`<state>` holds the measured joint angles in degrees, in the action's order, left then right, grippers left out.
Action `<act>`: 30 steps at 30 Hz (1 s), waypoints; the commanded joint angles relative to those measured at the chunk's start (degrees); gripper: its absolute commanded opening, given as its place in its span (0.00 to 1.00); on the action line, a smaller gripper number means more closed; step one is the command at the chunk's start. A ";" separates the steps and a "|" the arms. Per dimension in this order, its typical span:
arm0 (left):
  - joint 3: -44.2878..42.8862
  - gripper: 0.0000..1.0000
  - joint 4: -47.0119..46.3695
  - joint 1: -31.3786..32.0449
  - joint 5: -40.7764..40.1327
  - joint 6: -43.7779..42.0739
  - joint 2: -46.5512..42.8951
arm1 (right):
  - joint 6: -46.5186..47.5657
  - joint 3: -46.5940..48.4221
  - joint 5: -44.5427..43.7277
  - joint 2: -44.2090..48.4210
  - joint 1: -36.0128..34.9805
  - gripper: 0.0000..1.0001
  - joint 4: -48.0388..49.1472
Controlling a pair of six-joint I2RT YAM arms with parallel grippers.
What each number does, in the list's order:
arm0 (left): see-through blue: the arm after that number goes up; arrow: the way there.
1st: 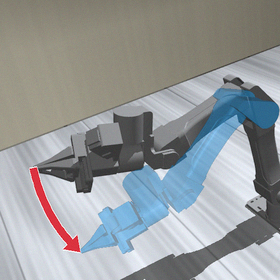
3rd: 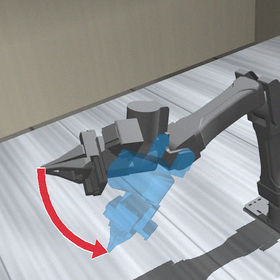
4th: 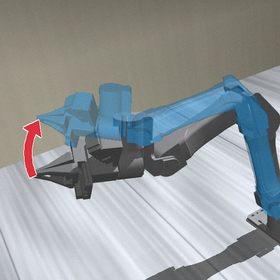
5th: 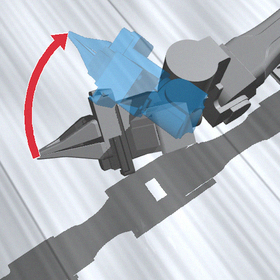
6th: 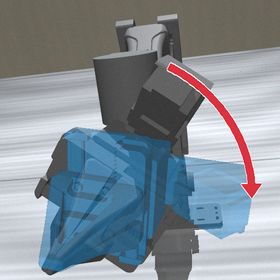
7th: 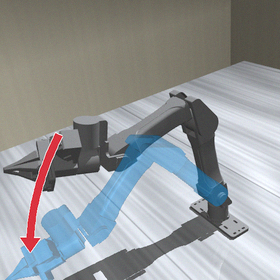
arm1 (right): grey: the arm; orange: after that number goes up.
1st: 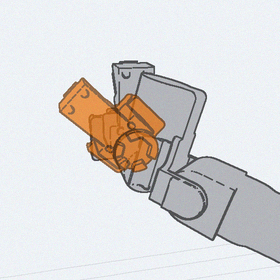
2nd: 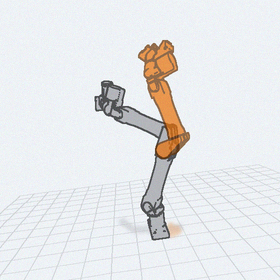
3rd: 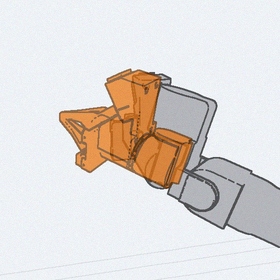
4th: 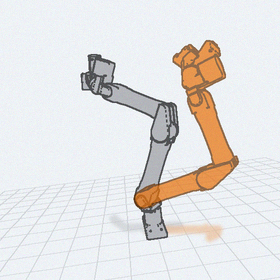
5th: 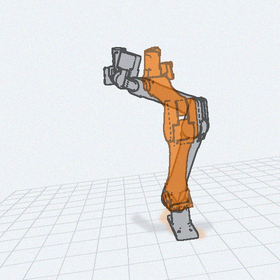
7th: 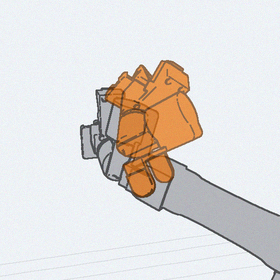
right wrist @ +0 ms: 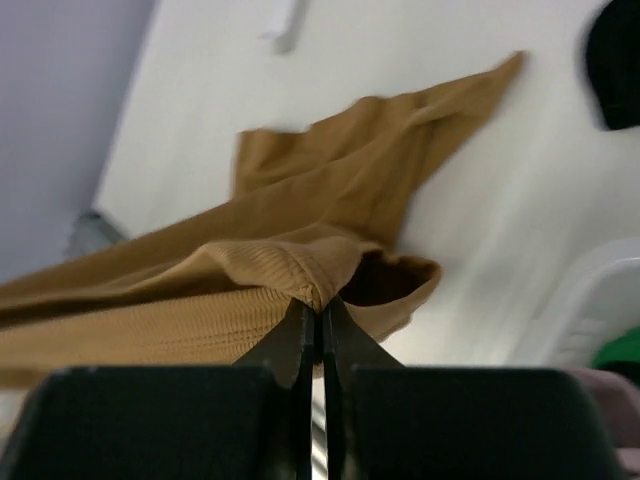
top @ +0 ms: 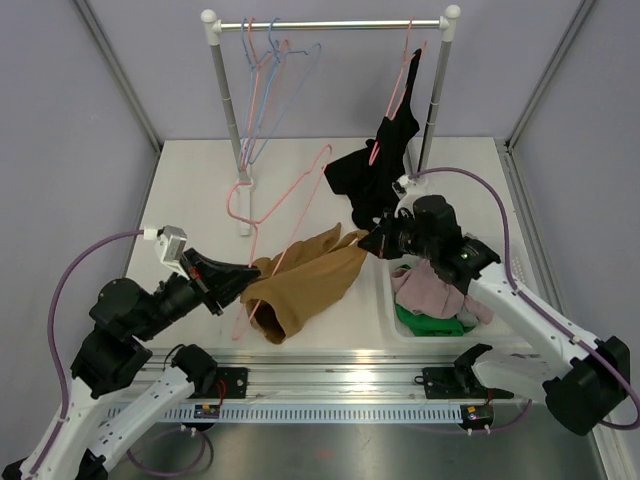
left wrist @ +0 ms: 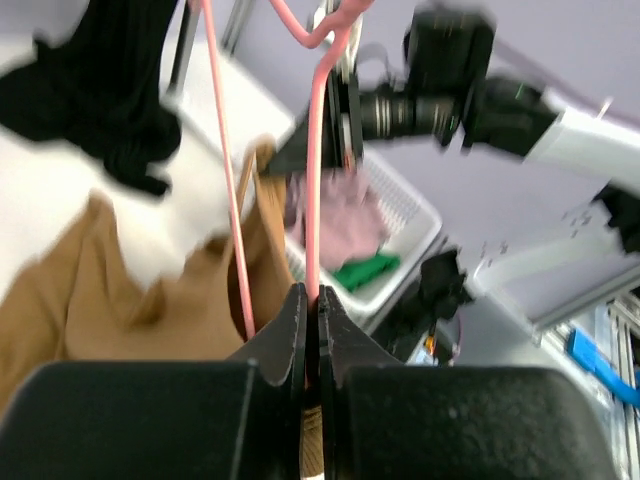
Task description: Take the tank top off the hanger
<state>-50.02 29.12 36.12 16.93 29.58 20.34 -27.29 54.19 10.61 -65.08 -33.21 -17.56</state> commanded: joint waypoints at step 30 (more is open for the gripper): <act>-22.29 0.00 -9.10 0.97 -21.59 -7.52 34.22 | -2.68 -5.24 -5.42 -1.96 -23.04 0.41 4.20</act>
<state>-66.85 14.33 37.52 -2.07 23.18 50.89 -30.13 48.29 13.32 -64.62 -54.48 -18.72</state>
